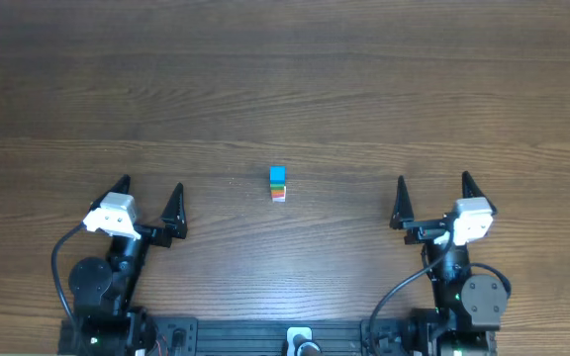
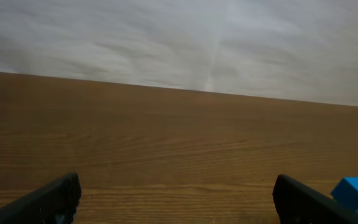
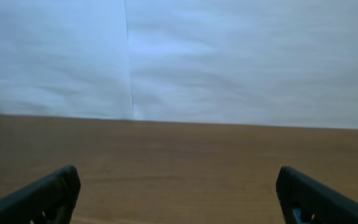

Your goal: Stack Cubes

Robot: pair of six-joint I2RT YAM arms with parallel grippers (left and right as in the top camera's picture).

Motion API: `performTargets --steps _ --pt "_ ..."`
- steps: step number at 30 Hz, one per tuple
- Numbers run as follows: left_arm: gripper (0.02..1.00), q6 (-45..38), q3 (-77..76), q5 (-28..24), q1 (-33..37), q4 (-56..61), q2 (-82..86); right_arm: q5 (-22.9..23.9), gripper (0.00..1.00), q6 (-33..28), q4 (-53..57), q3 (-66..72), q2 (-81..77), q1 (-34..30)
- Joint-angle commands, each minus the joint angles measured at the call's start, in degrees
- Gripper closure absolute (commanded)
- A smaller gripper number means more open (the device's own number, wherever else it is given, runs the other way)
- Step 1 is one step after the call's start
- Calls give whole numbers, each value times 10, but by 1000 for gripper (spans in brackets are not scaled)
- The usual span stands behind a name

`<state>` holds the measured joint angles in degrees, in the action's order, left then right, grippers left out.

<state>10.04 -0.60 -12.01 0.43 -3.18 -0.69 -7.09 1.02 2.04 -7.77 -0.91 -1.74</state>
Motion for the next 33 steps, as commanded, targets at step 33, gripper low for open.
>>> performTargets --steps 33 --pt "20 -8 3 3 -2 -1 3 16 9 -56 18 75 5 -4"
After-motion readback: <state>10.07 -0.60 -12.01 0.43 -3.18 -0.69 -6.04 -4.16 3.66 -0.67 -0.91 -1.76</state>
